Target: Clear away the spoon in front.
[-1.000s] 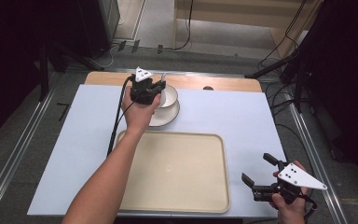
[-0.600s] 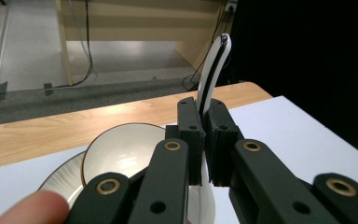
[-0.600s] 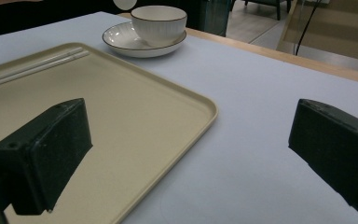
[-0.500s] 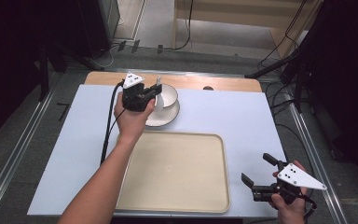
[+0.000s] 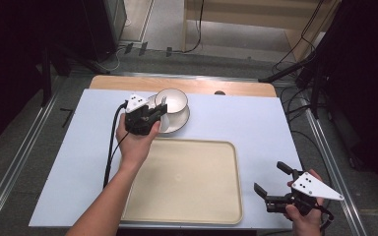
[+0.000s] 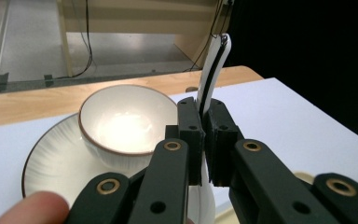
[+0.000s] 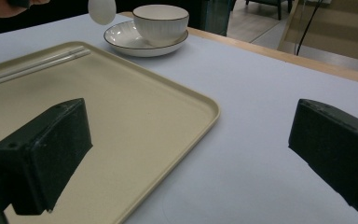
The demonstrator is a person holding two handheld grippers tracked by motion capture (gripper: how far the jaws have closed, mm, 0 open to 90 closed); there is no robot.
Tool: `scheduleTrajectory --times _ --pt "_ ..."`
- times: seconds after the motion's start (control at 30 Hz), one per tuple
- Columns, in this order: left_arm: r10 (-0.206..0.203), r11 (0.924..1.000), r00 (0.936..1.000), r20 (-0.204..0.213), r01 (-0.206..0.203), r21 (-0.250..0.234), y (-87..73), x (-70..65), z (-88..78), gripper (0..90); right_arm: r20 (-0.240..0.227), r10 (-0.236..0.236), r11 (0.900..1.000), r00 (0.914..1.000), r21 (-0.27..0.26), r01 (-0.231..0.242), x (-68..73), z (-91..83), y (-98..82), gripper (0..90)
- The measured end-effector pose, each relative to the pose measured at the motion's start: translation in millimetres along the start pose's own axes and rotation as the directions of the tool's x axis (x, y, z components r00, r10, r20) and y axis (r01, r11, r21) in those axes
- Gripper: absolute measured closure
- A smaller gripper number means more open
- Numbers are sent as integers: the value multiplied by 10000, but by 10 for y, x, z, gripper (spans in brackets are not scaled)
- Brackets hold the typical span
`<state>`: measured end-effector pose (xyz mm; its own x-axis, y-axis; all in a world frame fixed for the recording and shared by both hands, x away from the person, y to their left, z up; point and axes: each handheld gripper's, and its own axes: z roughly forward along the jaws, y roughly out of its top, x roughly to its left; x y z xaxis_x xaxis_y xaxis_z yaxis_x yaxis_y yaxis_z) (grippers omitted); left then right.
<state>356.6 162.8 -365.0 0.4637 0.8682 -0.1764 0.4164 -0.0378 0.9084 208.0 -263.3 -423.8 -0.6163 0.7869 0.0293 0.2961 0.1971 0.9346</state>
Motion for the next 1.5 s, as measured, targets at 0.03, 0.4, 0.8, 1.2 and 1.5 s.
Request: scheduleTrajectory --times 0.03,0.4,0.8,1.2,1.5 --pt "-3 10000 10000 -23 3 0 -24 8 -13 875 2 -6 10000 10000 -5 6 2 0 0 0" --pt "-55 9999 9999 -154 56 109 -282 50 -138 874 7 -24 10000 10000 2 24 13 2 -1 0" --pt "358 9990 9974 -622 -341 283 -590 101 -159 874 -14 -38 10000 10000 50 38 25 4 -2 0" --pt "638 9970 9946 -815 -598 501 -705 30 -128 873 -11 -30 10000 10000 39 30 22 3 -3 0" --pt "642 9968 9959 -634 -610 508 -747 -35 -154 856 -1 -48 10000 10000 8 48 16 -2 -2 0"
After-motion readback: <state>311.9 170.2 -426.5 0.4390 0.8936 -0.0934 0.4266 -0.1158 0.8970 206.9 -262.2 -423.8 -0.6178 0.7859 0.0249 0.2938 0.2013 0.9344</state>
